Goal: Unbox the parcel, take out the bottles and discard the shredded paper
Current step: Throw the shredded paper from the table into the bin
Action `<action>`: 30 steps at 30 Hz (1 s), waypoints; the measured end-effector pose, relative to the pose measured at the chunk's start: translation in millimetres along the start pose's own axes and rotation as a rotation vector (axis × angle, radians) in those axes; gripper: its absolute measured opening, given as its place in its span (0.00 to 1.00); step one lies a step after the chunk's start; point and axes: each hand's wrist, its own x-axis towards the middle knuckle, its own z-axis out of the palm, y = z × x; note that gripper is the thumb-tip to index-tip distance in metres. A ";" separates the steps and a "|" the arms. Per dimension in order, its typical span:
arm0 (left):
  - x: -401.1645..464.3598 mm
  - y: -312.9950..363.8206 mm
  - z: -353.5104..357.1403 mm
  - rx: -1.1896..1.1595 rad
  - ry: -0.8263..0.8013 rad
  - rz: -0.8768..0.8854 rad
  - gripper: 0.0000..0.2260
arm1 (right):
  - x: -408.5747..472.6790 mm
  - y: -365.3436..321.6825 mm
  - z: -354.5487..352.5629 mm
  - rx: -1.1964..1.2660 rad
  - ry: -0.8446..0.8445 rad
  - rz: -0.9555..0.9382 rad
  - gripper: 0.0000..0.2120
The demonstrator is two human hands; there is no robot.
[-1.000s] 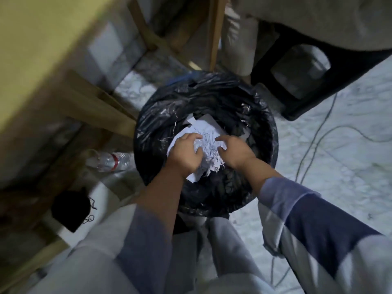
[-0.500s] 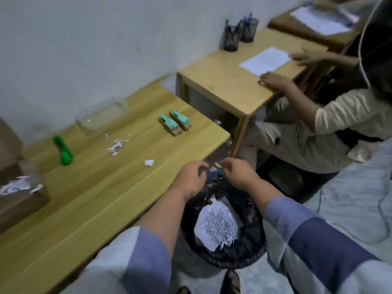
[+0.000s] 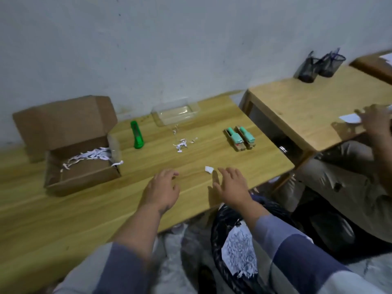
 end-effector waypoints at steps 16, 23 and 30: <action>47.7 -42.3 25.7 0.336 0.169 -0.070 0.27 | 142.6 -82.2 34.3 -0.144 0.196 -0.312 0.34; 45.3 -35.9 23.8 0.339 0.160 -0.090 0.27 | 197.8 -115.0 22.7 -0.198 0.086 -0.405 0.29; 46.3 -36.1 23.1 0.341 0.151 -0.097 0.27 | 195.5 -114.0 16.6 -0.315 0.225 -0.534 0.19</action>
